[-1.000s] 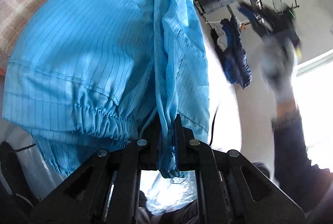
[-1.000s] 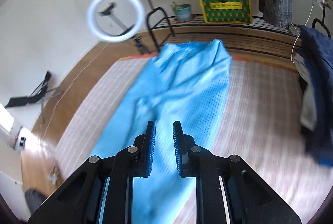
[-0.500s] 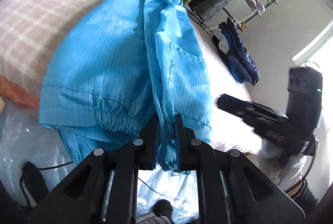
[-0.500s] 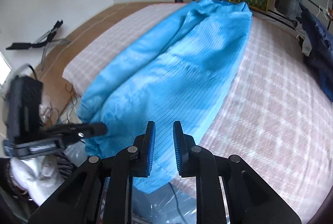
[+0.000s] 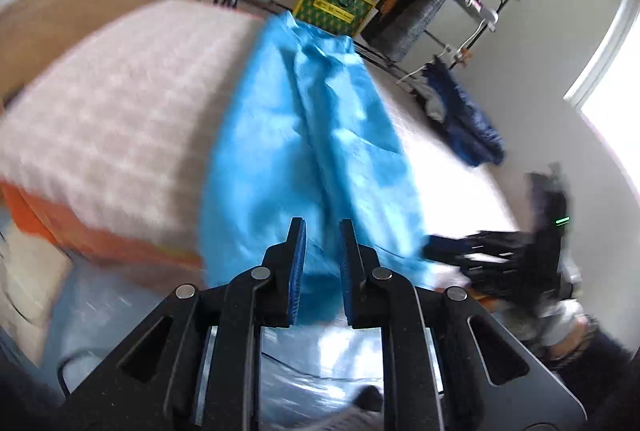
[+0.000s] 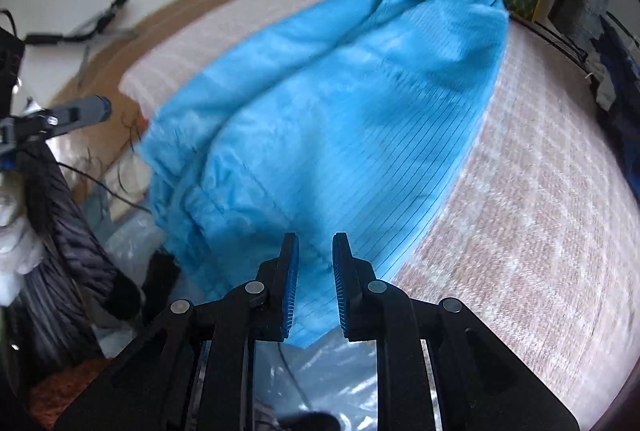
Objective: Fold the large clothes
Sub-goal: 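Grasp the folded coat's hem with both tools and lift it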
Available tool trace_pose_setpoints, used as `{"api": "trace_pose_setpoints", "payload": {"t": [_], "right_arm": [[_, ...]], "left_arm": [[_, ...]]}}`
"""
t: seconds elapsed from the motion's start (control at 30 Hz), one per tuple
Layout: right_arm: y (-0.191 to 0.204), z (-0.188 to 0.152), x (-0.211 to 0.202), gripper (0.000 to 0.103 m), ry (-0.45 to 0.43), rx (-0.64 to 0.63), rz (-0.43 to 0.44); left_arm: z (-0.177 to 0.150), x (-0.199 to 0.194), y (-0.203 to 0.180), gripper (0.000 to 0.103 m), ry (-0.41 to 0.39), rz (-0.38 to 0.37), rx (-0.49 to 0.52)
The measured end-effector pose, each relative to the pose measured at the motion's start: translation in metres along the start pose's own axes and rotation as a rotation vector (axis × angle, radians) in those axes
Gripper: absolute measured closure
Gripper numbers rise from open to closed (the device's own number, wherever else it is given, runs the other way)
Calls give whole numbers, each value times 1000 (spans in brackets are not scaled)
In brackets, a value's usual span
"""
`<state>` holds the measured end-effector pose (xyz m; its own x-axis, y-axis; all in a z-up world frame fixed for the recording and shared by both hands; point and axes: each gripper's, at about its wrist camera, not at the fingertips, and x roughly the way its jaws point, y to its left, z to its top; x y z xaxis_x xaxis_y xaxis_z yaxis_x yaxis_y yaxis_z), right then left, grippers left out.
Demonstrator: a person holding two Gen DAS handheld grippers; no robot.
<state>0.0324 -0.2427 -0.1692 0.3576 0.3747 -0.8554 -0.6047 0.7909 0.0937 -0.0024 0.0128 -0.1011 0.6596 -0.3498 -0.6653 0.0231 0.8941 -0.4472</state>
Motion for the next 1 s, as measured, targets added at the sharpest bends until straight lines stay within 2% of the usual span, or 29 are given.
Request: {"api": "trace_pose_setpoints", "payload": {"t": [0.1, 0.17, 0.27, 0.33, 0.43, 0.57, 0.67, 0.7, 0.73, 0.77, 0.8, 0.83, 0.9, 0.93, 0.97, 1.0], "right_arm": [[3, 12, 4, 87, -64, 43, 15], [7, 18, 15, 87, -72, 63, 35], [15, 25, 39, 87, -58, 96, 84], [23, 23, 50, 87, -48, 83, 90], [37, 19, 66, 87, -21, 37, 48], [39, 18, 60, 87, -3, 22, 22], [26, 12, 21, 87, -32, 63, 33], [21, 8, 10, 80, -40, 78, 30], [12, 2, -9, 68, -56, 113, 20], [6, -2, -20, 63, -67, 136, 14], [-2, -9, -37, 56, -76, 173, 4], [-8, -13, -47, 56, -67, 203, 3], [-14, -15, -58, 56, -42, 272, 17], [-18, -17, -64, 54, -32, 305, 51], [-20, -15, -64, 51, -27, 311, 69], [-22, -16, -64, 42, -19, 317, 82]], "left_arm": [[14, 18, 11, 90, 34, 17, 29], [18, 40, 22, 90, 90, 19, 3], [14, 69, 25, 90, 193, -24, -6], [6, 84, 17, 90, 243, -39, 49], [-13, 103, 9, 90, 310, 7, 128], [-13, 97, -1, 90, 285, 41, 188], [0, 74, 4, 89, 224, 22, 134], [5, 66, 9, 89, 207, 22, 116], [11, 56, 14, 89, 189, 18, 88], [15, 49, 19, 88, 183, 10, 66], [20, 45, 23, 82, 186, 3, 49], [25, 40, 26, 72, 196, -1, 31], [31, 34, 31, 60, 218, 0, 18], [33, 32, 34, 55, 243, 1, 11], [35, 34, 35, 54, 276, -4, -6], [36, 34, 38, 54, 309, -16, -36]]}}
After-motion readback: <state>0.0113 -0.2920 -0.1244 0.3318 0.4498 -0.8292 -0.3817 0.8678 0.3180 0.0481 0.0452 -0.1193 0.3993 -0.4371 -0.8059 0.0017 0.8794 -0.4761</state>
